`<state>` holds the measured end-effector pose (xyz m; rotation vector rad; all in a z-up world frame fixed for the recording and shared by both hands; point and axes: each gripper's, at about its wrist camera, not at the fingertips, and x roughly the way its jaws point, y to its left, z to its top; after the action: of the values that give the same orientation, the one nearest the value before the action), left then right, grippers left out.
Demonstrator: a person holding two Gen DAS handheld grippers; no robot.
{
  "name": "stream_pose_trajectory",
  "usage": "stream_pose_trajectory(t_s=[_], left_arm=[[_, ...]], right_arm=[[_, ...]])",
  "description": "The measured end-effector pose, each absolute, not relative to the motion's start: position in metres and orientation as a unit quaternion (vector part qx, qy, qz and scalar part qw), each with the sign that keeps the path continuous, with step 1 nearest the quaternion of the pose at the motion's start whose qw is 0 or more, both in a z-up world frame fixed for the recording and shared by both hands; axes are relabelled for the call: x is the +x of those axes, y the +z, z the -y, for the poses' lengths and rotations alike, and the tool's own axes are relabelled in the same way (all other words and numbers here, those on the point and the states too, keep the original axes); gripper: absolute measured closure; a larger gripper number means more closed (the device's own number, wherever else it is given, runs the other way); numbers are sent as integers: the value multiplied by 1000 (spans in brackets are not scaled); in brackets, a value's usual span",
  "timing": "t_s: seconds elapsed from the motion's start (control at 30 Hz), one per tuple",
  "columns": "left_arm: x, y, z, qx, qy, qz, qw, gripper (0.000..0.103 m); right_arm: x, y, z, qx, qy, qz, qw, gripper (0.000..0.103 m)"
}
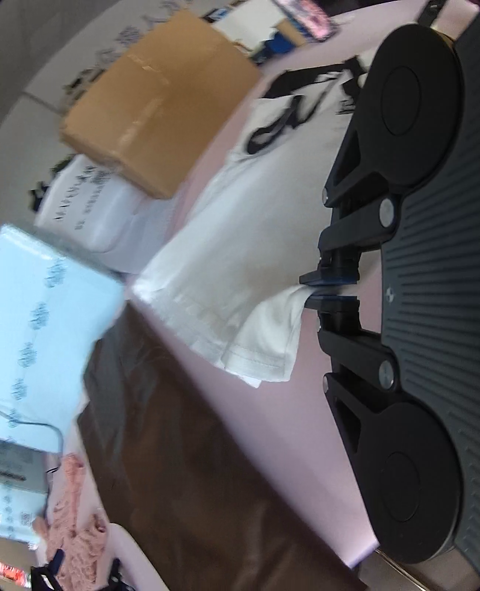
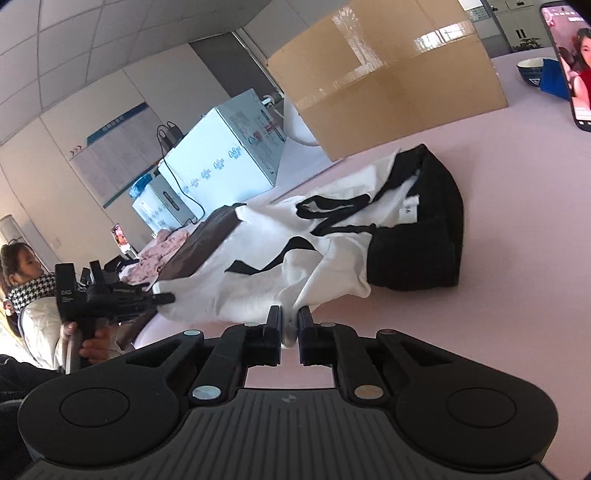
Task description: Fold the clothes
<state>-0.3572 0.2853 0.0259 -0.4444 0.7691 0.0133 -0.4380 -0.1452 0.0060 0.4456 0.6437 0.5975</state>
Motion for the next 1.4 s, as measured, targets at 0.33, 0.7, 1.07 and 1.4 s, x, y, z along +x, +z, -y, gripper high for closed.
stream_pose_trajectory(t_s=[0.33,0.7,1.07,1.4], left_arm=[[-287,48,-304,-265,13,-431,863,98],[-133,74,-301,-292,65,-470,830,98],[-38,53,-255,-186,111,-453,865,87],[-133,100,-229,-44,243,-179,952,50]], right_arm=[[-359,37,147,244,266,-308,880,95],[-217,44,119,234,175,-295,910,95],[-150,5,113,191,123,-331,916,94],[-232,43,145,218,147,-190,946,57]])
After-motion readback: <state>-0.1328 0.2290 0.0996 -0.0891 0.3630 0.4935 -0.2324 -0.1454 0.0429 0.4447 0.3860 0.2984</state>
